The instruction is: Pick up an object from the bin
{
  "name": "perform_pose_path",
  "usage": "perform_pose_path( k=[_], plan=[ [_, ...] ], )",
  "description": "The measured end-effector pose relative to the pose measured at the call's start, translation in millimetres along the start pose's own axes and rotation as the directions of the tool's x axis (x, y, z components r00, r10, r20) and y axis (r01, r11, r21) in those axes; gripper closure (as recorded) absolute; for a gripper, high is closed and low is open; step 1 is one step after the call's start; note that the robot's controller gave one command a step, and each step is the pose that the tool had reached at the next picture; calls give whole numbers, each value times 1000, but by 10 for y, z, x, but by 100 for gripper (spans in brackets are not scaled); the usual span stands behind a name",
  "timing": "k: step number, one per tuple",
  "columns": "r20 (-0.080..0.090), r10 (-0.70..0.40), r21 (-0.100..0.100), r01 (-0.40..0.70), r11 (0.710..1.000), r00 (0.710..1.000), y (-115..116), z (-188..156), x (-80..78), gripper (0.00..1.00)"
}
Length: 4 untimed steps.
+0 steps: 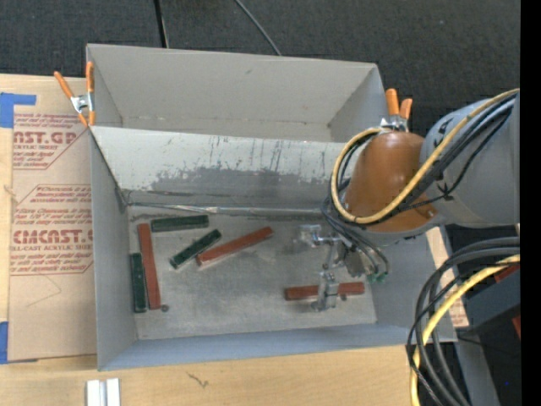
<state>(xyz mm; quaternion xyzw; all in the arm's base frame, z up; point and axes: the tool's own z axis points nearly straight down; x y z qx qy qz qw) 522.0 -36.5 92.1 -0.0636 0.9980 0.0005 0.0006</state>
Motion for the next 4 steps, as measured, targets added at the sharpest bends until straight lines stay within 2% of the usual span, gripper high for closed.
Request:
perform_pose_path(
  k=[1,2,3,4],
  plan=[
    [-7,-93,-1,93,996,996,51,-315,32,0],
    [-3,-11,0,11,1000,1000,-307,228,415,100],
    [-3,-11,0,11,1000,1000,-307,227,415,100],
    [1,-9,1,9,1000,1000,-839,-1137,170,100]
  ],
)
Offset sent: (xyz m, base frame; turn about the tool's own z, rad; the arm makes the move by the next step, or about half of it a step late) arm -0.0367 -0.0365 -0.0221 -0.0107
